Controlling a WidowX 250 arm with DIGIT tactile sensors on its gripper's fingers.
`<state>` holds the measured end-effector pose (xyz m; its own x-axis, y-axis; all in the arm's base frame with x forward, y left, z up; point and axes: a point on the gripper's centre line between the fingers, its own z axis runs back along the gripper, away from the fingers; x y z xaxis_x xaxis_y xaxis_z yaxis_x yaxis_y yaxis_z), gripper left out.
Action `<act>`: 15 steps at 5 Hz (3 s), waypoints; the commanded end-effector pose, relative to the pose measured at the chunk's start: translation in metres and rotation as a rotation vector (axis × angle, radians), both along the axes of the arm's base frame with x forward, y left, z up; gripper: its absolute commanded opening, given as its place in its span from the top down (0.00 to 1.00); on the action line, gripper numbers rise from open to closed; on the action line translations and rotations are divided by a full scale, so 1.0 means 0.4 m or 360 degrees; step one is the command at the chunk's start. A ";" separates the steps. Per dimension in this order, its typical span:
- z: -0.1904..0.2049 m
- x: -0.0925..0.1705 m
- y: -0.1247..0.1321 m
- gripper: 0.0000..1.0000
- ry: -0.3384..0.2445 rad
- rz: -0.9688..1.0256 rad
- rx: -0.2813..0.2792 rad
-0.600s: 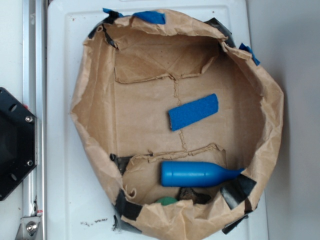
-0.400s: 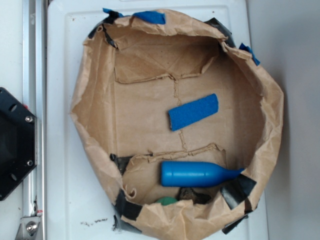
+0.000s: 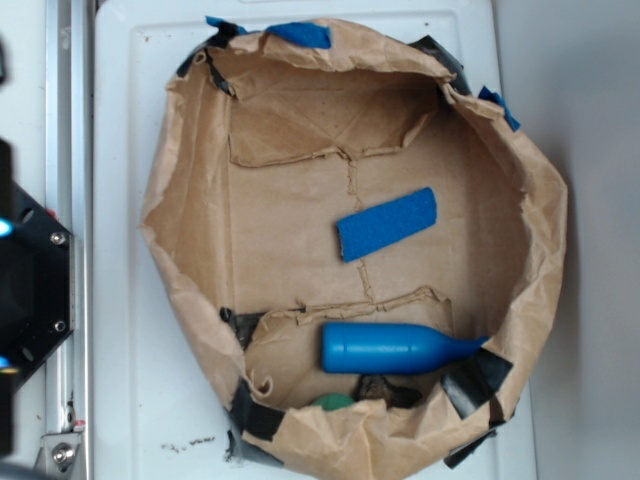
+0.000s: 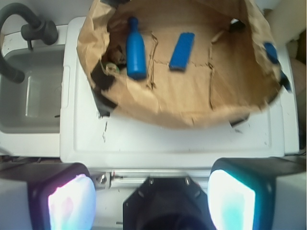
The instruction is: Grab the blue sponge.
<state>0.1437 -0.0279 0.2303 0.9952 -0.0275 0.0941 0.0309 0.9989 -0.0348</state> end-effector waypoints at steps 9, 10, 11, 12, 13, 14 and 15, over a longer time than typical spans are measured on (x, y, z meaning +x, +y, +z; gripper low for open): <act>-0.292 0.338 0.125 0.00 -0.0064 0.0304 -0.0036; -0.310 0.360 0.111 0.00 -0.0069 0.0279 -0.0038; -0.342 0.364 0.101 0.00 -0.0079 0.0264 -0.0022; -0.365 0.365 0.093 0.00 -0.0085 0.0256 -0.0013; -0.380 0.365 0.090 0.00 -0.0077 0.0252 -0.0006; -0.392 0.379 0.098 0.00 -0.0099 0.0365 -0.0034; -0.404 0.398 0.102 0.00 -0.0112 0.0367 -0.0060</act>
